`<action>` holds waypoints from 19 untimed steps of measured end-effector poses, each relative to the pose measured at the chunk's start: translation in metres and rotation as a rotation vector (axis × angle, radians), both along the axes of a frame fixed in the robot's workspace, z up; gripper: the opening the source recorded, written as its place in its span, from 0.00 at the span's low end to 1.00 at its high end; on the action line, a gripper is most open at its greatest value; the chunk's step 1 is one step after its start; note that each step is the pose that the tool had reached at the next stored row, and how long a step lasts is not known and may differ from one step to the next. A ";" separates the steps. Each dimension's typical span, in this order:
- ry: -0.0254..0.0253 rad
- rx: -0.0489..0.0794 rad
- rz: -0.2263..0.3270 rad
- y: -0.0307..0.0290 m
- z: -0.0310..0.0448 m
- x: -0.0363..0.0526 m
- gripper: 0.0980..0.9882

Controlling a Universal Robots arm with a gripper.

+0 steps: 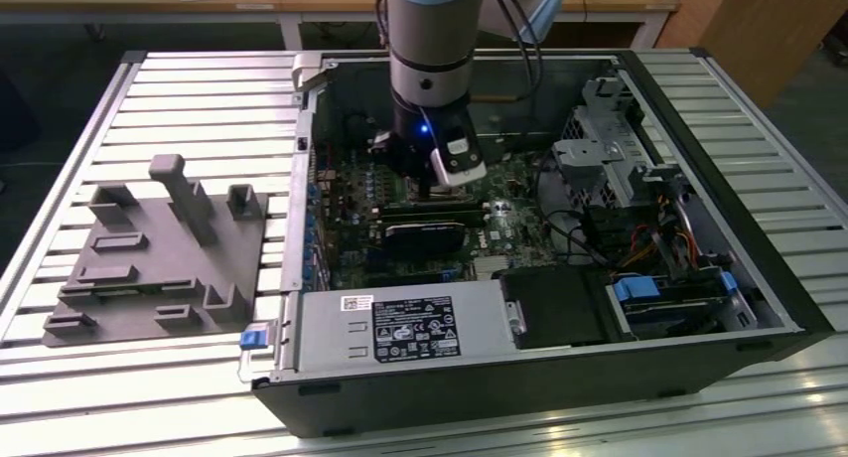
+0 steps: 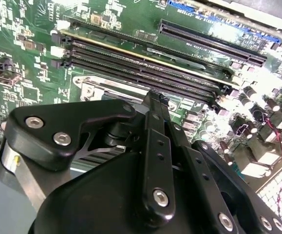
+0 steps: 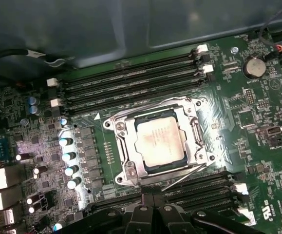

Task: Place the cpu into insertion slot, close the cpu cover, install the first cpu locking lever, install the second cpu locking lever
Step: 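Install the second cpu locking lever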

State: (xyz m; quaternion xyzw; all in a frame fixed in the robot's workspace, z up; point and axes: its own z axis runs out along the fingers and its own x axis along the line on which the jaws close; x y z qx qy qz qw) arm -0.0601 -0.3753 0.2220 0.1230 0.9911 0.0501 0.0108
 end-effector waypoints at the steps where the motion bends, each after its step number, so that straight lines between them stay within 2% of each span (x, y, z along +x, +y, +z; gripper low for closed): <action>1: 0.0000 0.005 0.003 -0.0004 -0.0004 -0.0002 0.01; 4: -0.0001 0.018 0.011 -0.0023 -0.0015 -0.0005 0.01; 10: 0.0000 0.027 0.018 -0.0107 -0.0042 -0.0008 0.01; 16: 0.0001 0.066 0.043 -0.0122 -0.0086 -0.0033 0.01; 19: 0.0004 0.080 0.062 -0.0126 -0.0102 -0.0044 0.01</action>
